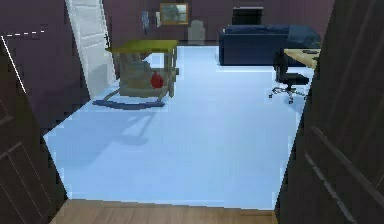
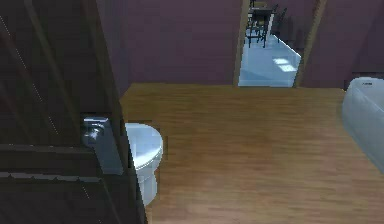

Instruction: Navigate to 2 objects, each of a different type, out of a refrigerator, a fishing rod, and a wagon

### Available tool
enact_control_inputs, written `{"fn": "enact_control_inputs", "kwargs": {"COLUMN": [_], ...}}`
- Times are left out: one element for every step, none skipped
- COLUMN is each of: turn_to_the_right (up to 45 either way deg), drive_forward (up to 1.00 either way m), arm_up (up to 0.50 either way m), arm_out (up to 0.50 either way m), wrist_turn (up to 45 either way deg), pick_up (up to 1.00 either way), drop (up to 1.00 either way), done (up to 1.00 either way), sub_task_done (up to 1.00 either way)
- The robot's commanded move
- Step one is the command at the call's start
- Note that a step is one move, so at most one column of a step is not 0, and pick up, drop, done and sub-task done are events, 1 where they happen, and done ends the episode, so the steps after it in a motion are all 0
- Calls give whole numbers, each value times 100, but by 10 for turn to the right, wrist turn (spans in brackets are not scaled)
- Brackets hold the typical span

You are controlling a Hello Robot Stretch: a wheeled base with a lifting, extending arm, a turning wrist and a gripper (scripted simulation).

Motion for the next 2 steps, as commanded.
{"fn": "enact_control_inputs", "kwargs": {"turn_to_the_right": [30, 0], "drive_forward": [0, 100], "arm_up": [0, 0], "arm_out": [0, 0], "wrist_turn": [0, 0], "pick_up": [0, 0], "drop": [0, 0], "done": [0, 0], "sub_task_done": [0, 0]}}
